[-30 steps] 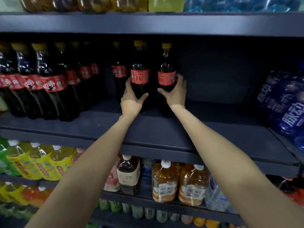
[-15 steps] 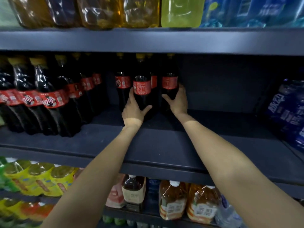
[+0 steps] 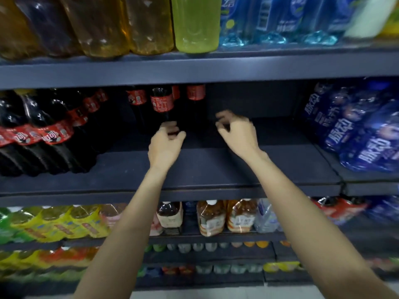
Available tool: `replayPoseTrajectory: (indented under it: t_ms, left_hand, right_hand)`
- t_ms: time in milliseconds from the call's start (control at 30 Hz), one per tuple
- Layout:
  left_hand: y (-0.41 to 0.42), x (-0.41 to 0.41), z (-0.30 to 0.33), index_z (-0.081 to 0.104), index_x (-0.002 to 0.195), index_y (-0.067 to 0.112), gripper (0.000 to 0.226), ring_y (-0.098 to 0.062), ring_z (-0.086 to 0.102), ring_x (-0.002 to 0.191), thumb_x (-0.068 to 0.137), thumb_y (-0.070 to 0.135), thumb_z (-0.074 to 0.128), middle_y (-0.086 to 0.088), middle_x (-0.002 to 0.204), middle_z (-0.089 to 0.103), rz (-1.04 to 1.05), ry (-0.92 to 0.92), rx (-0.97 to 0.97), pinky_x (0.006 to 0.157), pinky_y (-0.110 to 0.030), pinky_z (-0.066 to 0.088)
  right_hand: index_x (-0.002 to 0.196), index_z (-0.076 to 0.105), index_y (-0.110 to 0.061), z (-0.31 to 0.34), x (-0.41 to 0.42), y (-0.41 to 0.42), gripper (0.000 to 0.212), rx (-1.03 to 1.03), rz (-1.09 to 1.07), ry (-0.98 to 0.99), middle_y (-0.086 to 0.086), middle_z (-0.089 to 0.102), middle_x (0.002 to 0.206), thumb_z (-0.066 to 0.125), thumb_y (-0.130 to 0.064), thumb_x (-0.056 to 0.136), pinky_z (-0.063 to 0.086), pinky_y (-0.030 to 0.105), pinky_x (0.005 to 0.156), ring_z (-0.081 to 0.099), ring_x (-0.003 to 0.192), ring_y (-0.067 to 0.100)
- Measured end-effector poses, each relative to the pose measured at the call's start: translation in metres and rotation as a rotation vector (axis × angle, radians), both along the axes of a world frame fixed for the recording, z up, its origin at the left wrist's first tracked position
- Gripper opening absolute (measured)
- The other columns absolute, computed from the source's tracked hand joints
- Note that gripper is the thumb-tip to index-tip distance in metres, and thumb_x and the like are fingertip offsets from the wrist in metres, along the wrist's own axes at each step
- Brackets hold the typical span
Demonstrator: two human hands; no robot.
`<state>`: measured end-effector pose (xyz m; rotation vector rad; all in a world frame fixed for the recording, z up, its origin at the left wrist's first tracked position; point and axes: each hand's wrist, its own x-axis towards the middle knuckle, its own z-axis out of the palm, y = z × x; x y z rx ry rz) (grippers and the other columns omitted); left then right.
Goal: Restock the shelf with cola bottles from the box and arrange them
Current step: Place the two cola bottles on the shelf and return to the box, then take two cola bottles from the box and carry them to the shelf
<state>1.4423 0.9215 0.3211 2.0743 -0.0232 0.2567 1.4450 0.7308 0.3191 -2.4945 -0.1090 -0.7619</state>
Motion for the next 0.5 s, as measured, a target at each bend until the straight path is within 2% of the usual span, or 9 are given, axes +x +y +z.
replayPoseTrajectory:
  t_ms: [67,167,233,333,400,500]
  left_hand:
    - [-0.016,-0.033,0.004,0.060,0.111,0.032,0.023,-0.002,0.062,0.092,0.089,0.032,0.058,0.017,0.099,0.066,-0.103,-0.014,-0.010,0.092,-0.034,0.049]
    - [-0.053,-0.088,0.003,0.063,0.108,0.031,0.018,0.001,0.061,0.084,0.091,0.029,0.059,0.018,0.089,0.065,-0.266,-0.155,0.000,0.082,-0.022,0.050]
    - [-0.080,-0.128,-0.006,0.063,0.111,0.024,0.018,-0.004,0.062,0.084,0.094,0.022,0.057,0.012,0.091,0.066,-0.411,-0.313,-0.057,0.077,-0.017,0.049]
    - [-0.124,-0.194,-0.031,0.062,0.111,0.019,0.018,-0.011,0.063,0.086,0.095,0.018,0.053,0.004,0.094,0.066,-0.605,-0.438,-0.102,0.077,-0.022,0.049]
    - [-0.155,-0.240,-0.047,0.062,0.106,0.021,0.015,-0.009,0.063,0.087,0.094,0.020,0.052,0.008,0.094,0.065,-0.692,-0.391,-0.166,0.078,-0.021,0.047]
    - [-0.201,-0.311,-0.070,0.064,0.098,0.020,0.013,-0.009,0.064,0.090,0.094,0.023,0.052,0.004,0.093,0.067,-0.848,-0.170,-0.280,0.078,-0.020,0.046]
  right_hand:
    - [0.109,0.065,-0.019,0.000,-0.048,-0.009,0.021,-0.060,-0.010,-0.064,-0.003,0.072,0.094,0.056,-0.024,0.091,0.053,0.032,0.070,0.067,0.086,0.020]
    - [0.104,0.068,-0.016,-0.014,-0.123,-0.030,0.018,-0.118,-0.086,-0.214,-0.001,0.071,0.089,0.058,-0.021,0.090,0.052,0.030,0.061,0.067,0.079,0.018]
    - [0.108,0.068,-0.014,-0.029,-0.178,-0.047,0.020,-0.120,-0.165,-0.332,0.000,0.071,0.096,0.057,-0.019,0.092,0.054,0.030,0.066,0.067,0.084,0.018]
    - [0.110,0.067,-0.007,-0.055,-0.269,-0.078,0.022,-0.063,-0.297,-0.392,0.004,0.068,0.108,0.056,-0.017,0.093,0.050,0.027,0.083,0.064,0.096,0.020]
    - [0.109,0.067,-0.006,-0.075,-0.331,-0.098,0.021,-0.036,-0.414,-0.361,0.006,0.068,0.106,0.059,-0.015,0.092,0.049,0.029,0.084,0.063,0.095,0.022]
    - [0.110,0.067,-0.012,-0.109,-0.418,-0.126,0.024,-0.025,-0.656,-0.191,0.003,0.067,0.093,0.059,-0.024,0.091,0.048,0.032,0.072,0.061,0.084,0.021]
